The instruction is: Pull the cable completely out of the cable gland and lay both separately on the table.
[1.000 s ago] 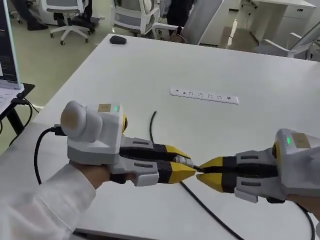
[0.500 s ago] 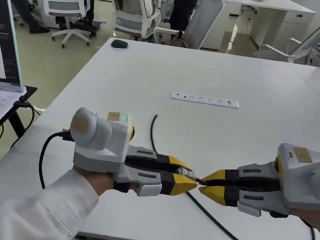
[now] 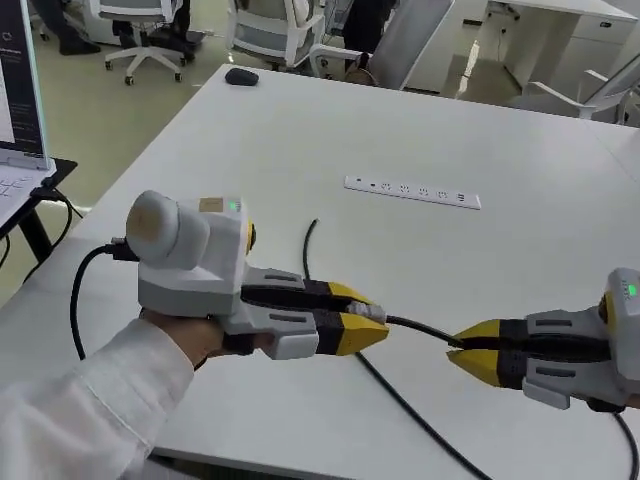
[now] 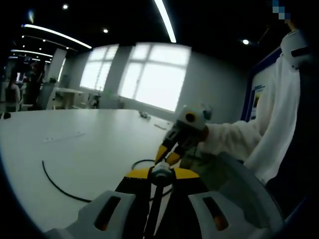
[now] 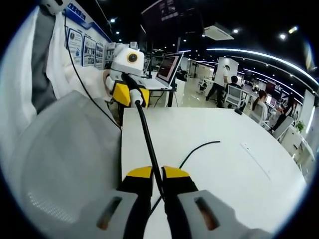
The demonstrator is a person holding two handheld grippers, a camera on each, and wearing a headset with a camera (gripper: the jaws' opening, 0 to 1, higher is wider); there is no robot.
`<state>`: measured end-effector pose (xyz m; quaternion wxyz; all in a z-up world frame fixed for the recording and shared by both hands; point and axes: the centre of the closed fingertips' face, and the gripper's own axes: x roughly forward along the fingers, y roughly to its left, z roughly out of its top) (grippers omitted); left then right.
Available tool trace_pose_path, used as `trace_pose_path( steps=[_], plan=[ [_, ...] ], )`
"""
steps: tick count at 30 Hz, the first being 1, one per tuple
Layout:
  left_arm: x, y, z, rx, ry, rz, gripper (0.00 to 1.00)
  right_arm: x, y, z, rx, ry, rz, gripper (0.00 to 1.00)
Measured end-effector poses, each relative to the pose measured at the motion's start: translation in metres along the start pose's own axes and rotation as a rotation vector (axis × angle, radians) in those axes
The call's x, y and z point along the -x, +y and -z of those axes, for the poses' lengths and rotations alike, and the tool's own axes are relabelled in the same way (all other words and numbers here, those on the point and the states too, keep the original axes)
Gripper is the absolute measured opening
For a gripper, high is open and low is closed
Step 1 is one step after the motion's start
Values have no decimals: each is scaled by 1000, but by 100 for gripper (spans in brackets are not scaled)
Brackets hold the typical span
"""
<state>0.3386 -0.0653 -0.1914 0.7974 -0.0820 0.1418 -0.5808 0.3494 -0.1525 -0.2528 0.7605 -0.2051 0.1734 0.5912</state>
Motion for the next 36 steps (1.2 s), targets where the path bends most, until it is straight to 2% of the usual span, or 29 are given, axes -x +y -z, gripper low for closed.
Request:
trace_pose_path(
  steps=[3, 5, 14, 20, 24, 28, 30, 34, 36],
  plan=[
    [4, 2, -7, 24, -42, -5, 17, 4, 1, -3, -30, -39, 8, 5],
    [4, 3, -9, 27, -52, -9, 17, 5, 2, -4, -29, -35, 14, 5],
    [1, 0, -8, 12, -38, -6, 16, -1, 6, -4, -36, -23, 12, 5],
    [3, 3, -8, 19, -36, -23, 16, -6, 6, -4, -46, -22, 9, 5],
    [4, 4, -11, 19, -50, -24, 16, -13, 6, 2, -58, -10, -21, 6],
    [3, 5, -10, 18, -44, -29, 16, -21, 7, 4, -56, 5, -53, 7],
    [3, 5, -9, 15, -38, -29, 16, -25, 7, -1, -79, -17, -67, 10],
    [3, 6, -7, 8, -28, -34, 16, -30, 12, -14, -58, -40, -98, 21],
    [4, 7, -8, 8, -29, -39, 16, -32, 12, -22, -46, -58, -102, 22]
  ],
)
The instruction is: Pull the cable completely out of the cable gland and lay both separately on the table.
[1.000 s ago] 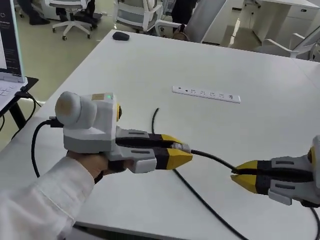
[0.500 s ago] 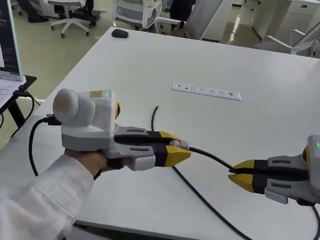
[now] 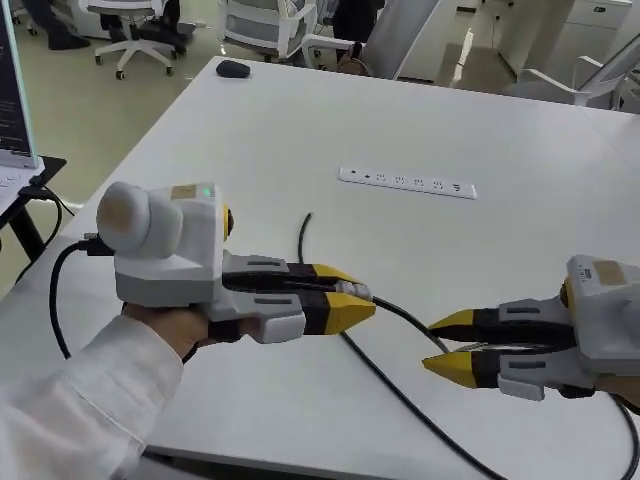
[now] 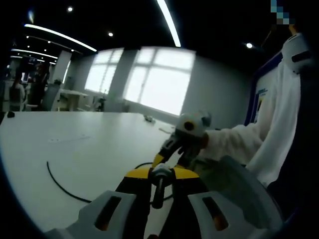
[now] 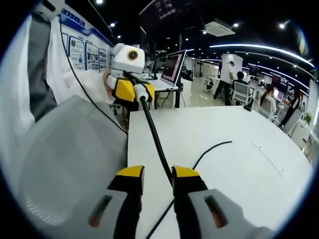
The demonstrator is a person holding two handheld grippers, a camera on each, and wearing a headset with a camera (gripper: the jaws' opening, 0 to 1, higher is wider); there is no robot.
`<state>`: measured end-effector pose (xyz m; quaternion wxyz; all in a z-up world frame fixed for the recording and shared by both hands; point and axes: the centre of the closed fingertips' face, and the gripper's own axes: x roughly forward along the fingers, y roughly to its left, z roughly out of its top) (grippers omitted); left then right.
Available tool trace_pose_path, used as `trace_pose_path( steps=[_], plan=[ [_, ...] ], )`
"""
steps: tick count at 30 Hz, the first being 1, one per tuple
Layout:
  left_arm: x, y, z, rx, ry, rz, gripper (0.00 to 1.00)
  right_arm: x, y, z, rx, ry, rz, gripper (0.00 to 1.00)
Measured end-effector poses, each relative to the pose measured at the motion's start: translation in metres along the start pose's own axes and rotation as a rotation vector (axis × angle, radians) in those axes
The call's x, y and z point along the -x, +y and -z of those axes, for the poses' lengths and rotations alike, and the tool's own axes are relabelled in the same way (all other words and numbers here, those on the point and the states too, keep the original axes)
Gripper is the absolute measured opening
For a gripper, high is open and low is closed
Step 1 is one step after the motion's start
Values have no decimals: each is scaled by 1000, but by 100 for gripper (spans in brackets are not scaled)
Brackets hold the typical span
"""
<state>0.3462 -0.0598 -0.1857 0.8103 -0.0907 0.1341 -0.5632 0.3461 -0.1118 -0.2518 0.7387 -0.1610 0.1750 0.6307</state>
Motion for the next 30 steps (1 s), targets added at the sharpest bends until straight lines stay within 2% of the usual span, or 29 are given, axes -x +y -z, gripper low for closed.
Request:
trace_pose_path(
  steps=[3, 8, 14, 18, 21, 24, 30],
  plan=[
    [1, 2, 0, 8, -2, -8, 16, -3, 1, -11, 21, -18, -8, 23],
    [1, 2, -1, 9, -5, -11, 16, -7, 9, -43, 125, -45, -18, 25],
    [0, 3, -2, 31, -17, -7, 16, -15, 18, -66, 205, -52, -28, 23],
    [-1, 1, -3, 27, -19, 2, 16, -21, 19, -67, 229, -38, -41, 17],
    [-1, 1, -3, 25, -22, 5, 16, -24, 15, -62, 237, -20, -35, 11],
    [-1, 0, -2, 23, -16, 7, 16, -24, 12, -62, 240, -25, -34, 4],
    [-1, 4, 0, 23, -7, -4, 16, -26, 10, -58, 256, -10, -56, 3]
  ],
)
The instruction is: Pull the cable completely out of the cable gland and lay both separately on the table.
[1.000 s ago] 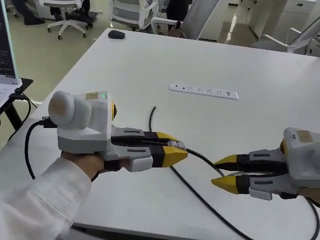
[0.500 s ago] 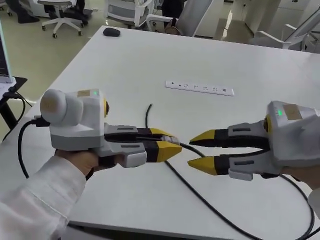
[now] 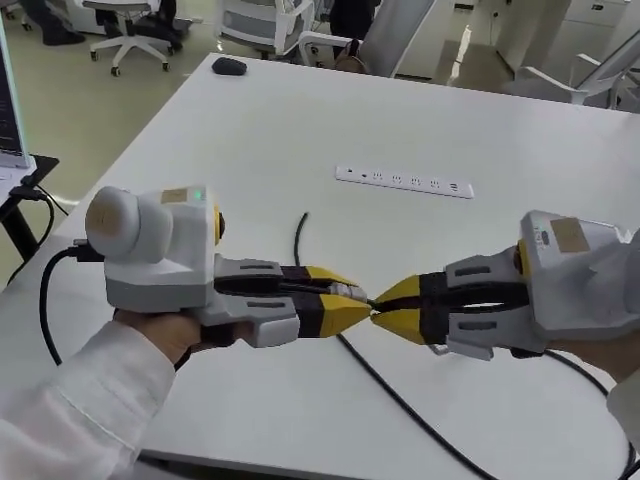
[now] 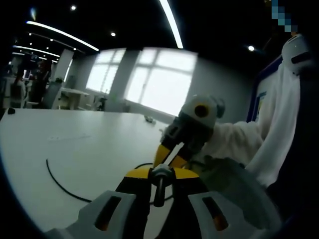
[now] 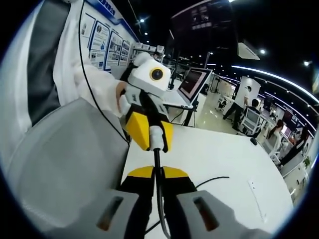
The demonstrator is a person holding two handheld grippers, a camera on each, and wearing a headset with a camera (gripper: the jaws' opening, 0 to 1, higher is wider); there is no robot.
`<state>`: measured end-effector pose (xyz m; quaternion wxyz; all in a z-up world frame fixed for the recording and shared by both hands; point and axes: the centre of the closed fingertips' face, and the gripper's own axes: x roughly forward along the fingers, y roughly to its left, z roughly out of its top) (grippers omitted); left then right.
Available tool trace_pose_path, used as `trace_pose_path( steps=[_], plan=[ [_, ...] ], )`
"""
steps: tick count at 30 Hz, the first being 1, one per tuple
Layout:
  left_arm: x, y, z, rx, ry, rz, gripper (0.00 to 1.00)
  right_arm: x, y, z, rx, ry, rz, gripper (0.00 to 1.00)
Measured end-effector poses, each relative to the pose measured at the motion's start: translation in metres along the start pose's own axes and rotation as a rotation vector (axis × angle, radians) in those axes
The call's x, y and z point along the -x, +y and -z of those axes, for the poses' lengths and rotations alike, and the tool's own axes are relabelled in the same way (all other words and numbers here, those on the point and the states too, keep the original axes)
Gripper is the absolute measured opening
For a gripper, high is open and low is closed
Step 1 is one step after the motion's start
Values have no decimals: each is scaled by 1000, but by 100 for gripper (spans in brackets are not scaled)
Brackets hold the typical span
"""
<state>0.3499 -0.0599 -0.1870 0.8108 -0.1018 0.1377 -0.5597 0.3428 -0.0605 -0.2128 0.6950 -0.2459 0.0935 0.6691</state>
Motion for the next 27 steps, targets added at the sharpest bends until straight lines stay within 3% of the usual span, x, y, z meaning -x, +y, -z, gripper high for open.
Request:
trace_pose_path(
  steps=[4, 11, 23, 27],
  plan=[
    [0, 2, 3, -6, 14, -11, 16, -3, 0, 6, 0, 13, -13, 3],
    [2, 5, 1, -3, 0, -24, 16, 0, -1, 23, -7, 56, -20, 3],
    [4, 7, -2, 3, -14, -34, 16, 12, -10, 72, -72, 144, 4, 3],
    [7, 9, -9, 15, -54, -37, 16, 11, -11, 90, -91, 195, 21, 3]
  ],
)
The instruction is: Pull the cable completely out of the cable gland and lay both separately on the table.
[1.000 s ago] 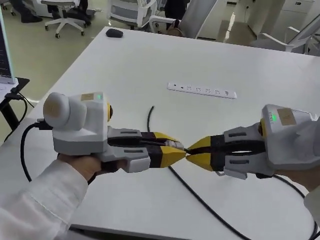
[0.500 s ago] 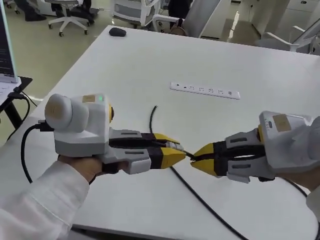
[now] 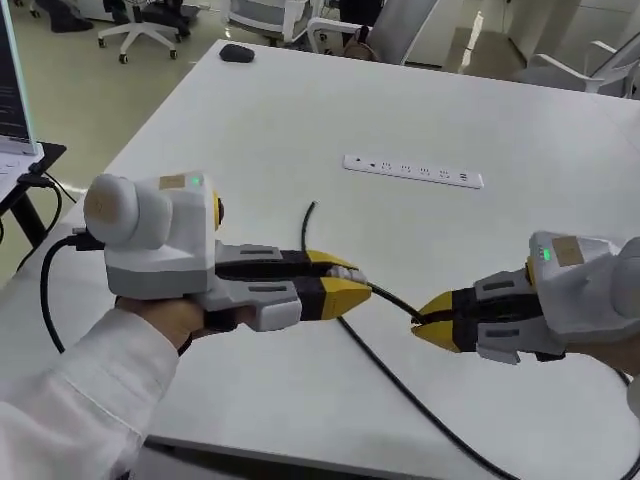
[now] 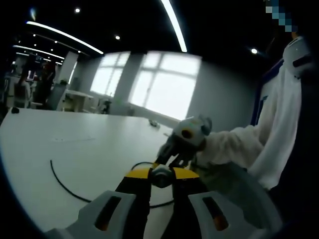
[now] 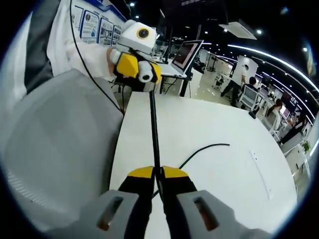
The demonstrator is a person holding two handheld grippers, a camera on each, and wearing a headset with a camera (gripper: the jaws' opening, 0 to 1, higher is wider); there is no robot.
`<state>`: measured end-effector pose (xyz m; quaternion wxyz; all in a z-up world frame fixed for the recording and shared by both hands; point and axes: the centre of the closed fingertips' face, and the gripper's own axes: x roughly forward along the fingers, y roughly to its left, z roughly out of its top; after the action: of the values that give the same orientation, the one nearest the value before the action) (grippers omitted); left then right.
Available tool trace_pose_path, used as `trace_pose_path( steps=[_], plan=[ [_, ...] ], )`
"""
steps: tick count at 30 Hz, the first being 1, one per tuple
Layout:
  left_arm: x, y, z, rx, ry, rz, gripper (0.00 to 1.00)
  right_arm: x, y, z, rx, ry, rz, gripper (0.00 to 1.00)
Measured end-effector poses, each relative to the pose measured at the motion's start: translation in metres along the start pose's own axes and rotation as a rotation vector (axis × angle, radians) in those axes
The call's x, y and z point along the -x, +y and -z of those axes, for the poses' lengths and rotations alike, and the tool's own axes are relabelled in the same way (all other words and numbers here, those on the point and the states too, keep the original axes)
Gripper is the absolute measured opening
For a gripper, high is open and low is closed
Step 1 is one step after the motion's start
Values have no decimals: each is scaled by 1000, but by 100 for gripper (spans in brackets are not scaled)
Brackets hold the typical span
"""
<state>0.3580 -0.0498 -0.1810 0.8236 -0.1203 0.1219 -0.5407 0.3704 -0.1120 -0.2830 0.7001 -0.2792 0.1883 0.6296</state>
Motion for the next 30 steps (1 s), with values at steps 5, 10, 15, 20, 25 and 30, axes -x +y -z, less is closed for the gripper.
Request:
trace_pose_path(
  steps=[5, 10, 15, 20, 25, 30],
  plan=[
    [3, 6, -3, 19, -22, -26, 16, -11, -2, 17, -23, 33, 8, 3],
    [4, 10, -4, 24, -26, -39, 16, -30, 2, 30, -31, 45, -13, 3],
    [4, 13, -3, 43, -29, -49, 16, -54, 7, 42, -24, 96, -62, 3],
    [3, 13, 0, 42, -20, -52, 16, -73, 10, 53, -29, 135, -93, 4],
    [5, 16, 0, 52, -24, -61, 16, -88, 15, 66, -29, 181, -117, 4],
    [5, 18, 1, 60, -20, -67, 16, -96, 16, 76, -46, 216, -123, 4]
  ],
)
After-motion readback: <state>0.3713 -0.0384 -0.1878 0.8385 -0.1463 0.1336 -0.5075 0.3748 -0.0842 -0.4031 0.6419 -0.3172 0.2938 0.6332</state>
